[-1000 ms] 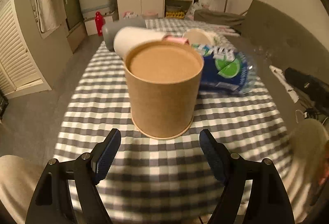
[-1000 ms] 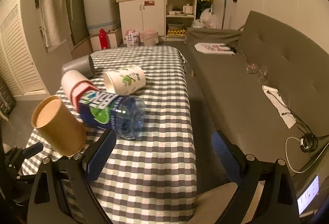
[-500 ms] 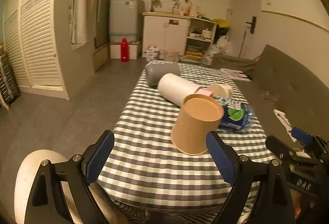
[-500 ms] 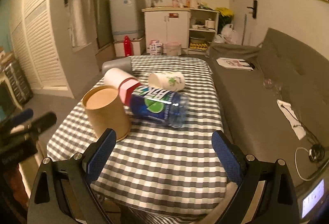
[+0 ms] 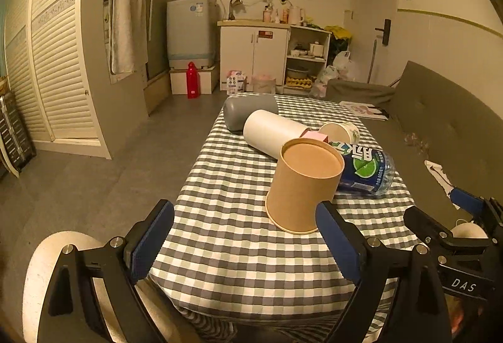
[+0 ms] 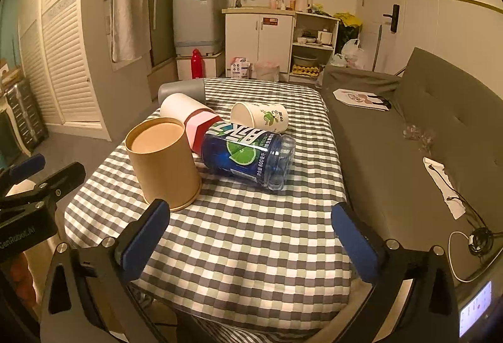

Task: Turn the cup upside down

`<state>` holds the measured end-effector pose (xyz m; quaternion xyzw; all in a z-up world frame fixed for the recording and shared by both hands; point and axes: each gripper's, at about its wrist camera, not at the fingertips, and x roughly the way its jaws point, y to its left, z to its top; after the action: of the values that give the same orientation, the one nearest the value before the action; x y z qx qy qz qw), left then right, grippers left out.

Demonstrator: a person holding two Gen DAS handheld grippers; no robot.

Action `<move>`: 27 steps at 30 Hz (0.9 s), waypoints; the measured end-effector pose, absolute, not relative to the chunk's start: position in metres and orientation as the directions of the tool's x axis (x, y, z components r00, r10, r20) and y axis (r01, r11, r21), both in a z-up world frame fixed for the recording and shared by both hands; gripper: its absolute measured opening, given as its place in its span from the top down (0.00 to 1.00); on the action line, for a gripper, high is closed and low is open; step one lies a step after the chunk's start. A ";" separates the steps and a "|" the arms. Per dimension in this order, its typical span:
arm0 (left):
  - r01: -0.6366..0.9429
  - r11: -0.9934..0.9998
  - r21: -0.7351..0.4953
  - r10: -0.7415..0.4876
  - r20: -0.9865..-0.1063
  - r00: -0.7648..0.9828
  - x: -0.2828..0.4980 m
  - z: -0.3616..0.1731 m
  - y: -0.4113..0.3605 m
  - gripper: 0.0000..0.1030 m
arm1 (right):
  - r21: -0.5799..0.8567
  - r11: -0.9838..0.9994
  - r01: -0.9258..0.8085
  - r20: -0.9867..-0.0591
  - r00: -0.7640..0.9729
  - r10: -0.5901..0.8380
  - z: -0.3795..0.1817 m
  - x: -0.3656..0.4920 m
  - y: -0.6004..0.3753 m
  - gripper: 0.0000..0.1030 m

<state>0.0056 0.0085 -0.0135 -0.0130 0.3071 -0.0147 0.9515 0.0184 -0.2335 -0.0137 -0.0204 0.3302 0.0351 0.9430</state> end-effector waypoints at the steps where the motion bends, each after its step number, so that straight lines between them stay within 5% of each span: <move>1: 0.021 0.999 -0.033 -0.036 -0.584 0.811 0.006 -0.013 0.008 0.09 | -0.014 0.997 -0.079 -0.626 0.778 0.052 -0.014 0.019 -0.234 0.00; 27: -0.002 1.000 -0.023 -0.012 -0.604 0.797 0.009 -0.017 0.008 0.08 | -0.023 0.997 -0.073 -0.644 0.764 0.041 -0.018 0.021 -0.235 0.00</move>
<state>0.0088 0.0084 -0.0171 -0.0113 0.3188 -0.0026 0.9477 0.0212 -0.2346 -0.0176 -0.0236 0.3419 0.0305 0.9389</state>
